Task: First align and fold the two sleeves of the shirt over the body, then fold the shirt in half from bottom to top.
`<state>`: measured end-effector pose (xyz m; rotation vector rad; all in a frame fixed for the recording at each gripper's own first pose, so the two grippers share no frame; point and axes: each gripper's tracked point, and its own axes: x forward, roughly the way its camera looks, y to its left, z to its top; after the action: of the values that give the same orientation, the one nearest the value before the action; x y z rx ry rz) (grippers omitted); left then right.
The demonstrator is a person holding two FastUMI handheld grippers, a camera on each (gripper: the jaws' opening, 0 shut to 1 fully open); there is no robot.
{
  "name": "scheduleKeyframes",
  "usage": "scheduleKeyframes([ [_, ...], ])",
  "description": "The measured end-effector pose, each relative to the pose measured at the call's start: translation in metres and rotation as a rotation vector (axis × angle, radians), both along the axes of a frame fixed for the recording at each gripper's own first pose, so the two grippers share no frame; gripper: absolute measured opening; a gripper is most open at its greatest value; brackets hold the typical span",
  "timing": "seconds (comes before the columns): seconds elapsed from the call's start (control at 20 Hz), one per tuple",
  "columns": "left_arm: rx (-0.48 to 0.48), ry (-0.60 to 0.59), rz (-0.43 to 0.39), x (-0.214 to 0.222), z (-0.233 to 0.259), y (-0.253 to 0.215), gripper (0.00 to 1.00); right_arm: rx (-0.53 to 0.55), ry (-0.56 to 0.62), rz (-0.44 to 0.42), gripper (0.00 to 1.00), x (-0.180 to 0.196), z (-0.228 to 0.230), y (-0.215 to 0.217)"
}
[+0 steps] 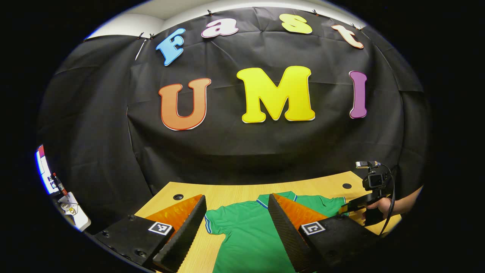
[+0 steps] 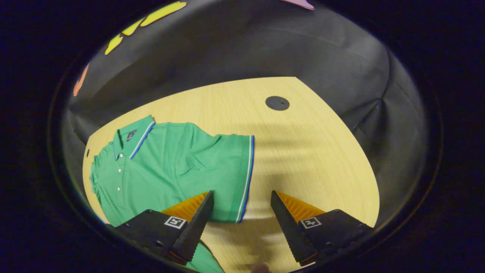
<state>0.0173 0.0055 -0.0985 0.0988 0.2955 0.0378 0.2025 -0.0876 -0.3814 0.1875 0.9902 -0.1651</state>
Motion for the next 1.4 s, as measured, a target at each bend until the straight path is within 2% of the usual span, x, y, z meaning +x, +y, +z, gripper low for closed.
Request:
scheduleKeyframes([
  [0.1,0.006,-0.001,-0.005,0.001,-0.002,0.000,1.00,0.002,0.009,-0.009,0.84,-0.001,-0.002,0.004],
  [0.15,0.006,0.002,-0.003,0.003,-0.002,0.001,1.00,0.007,0.017,-0.009,0.76,-0.002,-0.004,0.008],
  [0.2,0.005,0.005,-0.002,0.004,-0.004,0.002,1.00,0.011,0.012,-0.005,0.73,-0.001,-0.003,0.013],
  [0.25,0.008,0.006,0.001,0.004,-0.004,0.003,1.00,0.011,0.017,0.002,0.59,-0.002,-0.004,0.017],
  [0.4,0.012,0.002,0.004,0.003,-0.003,0.006,1.00,0.026,0.011,0.000,0.34,0.000,-0.003,0.020],
  [0.45,0.010,0.004,0.006,0.002,-0.003,0.008,1.00,0.037,-0.003,0.012,0.28,0.000,-0.001,0.021],
  [0.5,0.007,0.006,0.010,0.001,-0.004,0.010,1.00,0.050,0.007,0.008,0.29,-0.003,-0.005,0.023],
  [0.55,0.007,0.008,0.014,0.001,-0.005,0.012,1.00,0.051,-0.005,0.006,0.01,0.003,-0.001,0.024],
  [0.75,0.008,0.010,0.036,-0.004,-0.006,0.024,1.00,0.005,0.005,0.088,0.01,0.000,0.005,0.025],
  [0.9,-0.002,0.013,0.057,-0.005,-0.008,0.031,1.00,0.003,-0.062,0.100,0.00,0.007,0.030,0.023],
  [1.15,-0.012,0.002,0.091,-0.011,-0.009,0.045,1.00,-0.035,-0.099,0.136,0.00,0.011,0.056,0.029],
  [1.4,-0.041,0.011,0.166,-0.025,-0.018,0.077,1.00,-0.118,-0.163,0.250,0.00,0.023,0.094,0.066],
])
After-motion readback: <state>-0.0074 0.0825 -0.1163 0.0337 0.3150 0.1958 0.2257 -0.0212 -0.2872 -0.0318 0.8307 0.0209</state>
